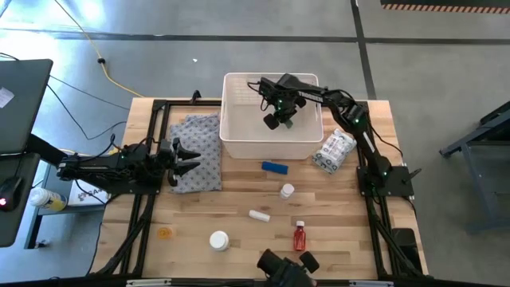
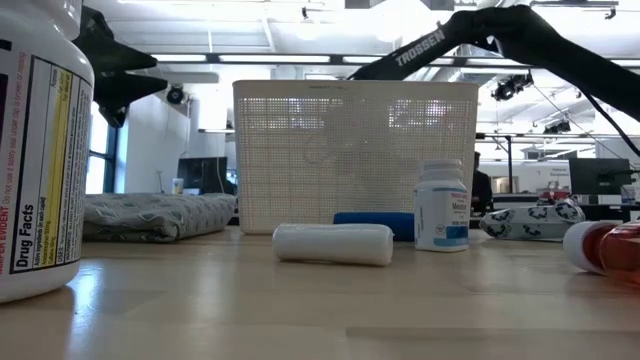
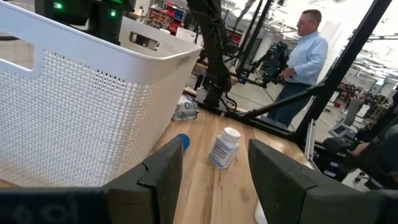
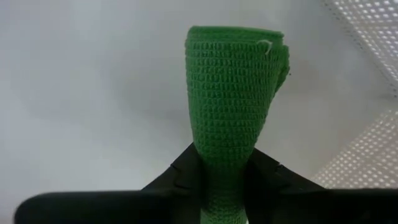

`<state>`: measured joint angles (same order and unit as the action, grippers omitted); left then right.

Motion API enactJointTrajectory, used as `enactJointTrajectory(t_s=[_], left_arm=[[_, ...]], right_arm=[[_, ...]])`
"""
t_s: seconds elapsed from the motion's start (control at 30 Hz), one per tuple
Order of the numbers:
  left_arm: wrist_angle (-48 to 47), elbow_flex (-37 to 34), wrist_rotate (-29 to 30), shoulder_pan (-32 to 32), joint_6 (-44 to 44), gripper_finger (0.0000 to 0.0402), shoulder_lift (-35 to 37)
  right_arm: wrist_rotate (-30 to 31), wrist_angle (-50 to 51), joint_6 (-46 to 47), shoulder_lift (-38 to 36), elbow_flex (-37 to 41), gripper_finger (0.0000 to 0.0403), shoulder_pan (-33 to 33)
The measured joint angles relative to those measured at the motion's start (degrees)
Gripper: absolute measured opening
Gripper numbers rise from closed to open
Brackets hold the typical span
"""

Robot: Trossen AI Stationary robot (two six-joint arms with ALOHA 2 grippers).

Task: Pick & place medical supplies in basket/bin
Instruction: Put the green bandage into the white bin, then put the small white pill bottle into the white bin

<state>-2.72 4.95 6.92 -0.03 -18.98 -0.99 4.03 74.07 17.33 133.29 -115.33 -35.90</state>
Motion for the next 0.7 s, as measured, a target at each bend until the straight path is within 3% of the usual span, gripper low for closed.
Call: enactJointTrajectory(t_s=[0.7], left_arm=[[0.00, 0.00, 0.17, 0.00, -0.44, 0.0216, 0.02]], right_arm=[[1.78, 5.61, -2.43, -1.36, 0.00, 0.0173, 0.12]])
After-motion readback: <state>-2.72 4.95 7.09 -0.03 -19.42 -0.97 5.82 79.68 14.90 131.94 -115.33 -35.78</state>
